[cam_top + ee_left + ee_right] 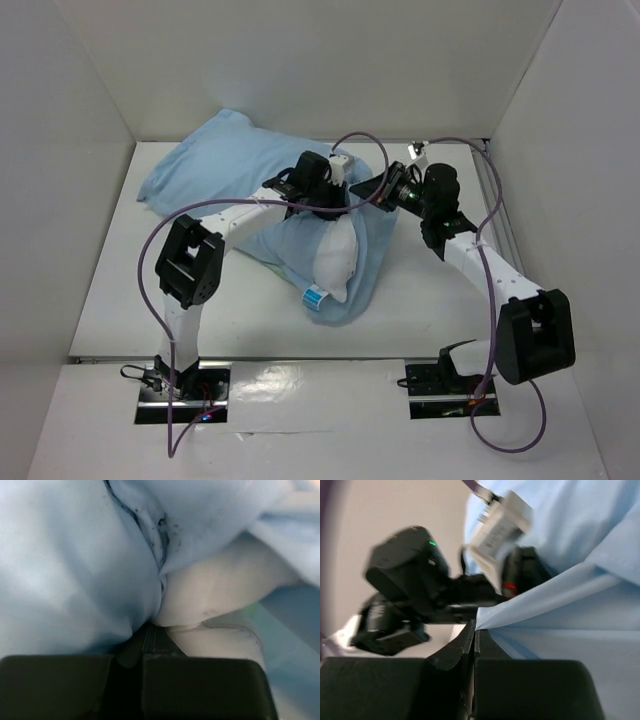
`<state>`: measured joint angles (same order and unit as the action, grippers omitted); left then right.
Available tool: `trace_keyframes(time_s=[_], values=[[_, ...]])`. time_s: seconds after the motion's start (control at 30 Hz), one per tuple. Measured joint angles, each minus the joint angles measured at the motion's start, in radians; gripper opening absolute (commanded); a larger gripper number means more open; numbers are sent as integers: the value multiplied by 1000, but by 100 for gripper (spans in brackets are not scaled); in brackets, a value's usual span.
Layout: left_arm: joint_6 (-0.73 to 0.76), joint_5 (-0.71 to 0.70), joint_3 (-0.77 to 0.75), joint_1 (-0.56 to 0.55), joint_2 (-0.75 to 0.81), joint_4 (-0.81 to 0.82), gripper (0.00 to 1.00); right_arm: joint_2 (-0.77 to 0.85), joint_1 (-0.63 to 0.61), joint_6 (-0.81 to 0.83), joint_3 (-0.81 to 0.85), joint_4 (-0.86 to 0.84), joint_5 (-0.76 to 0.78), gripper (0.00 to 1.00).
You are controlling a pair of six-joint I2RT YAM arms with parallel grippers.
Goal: Put the pillow into the pillowcase
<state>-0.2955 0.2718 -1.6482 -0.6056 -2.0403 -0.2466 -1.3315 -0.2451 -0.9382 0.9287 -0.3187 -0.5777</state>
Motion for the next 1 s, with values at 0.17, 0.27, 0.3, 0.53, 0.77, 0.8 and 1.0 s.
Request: trace_keyframes(time_s=[0.17,0.27,0.3,0.53,0.77,0.8,1.0], values=[[-20,64,1,5,23,-72,0,51,-12,61,-89,63,73,0],[-27,110,-4,10,42,-116,0,67,-15,97,-101,121,145,7],[-29,122,-10,13,47,-127,0,65,-16,109,-98,145,171,15],[-52,199,-124,21,54,-317,8,-6,-16,204,69,367,379,50],[-47,218,-182,22,97,-460,75,89,-16,238,77,467,470,53],[-46,216,-188,22,111,-482,80,109,-16,241,77,481,481,56],[-36,132,-289,24,198,-596,84,222,-16,277,77,575,523,74]])
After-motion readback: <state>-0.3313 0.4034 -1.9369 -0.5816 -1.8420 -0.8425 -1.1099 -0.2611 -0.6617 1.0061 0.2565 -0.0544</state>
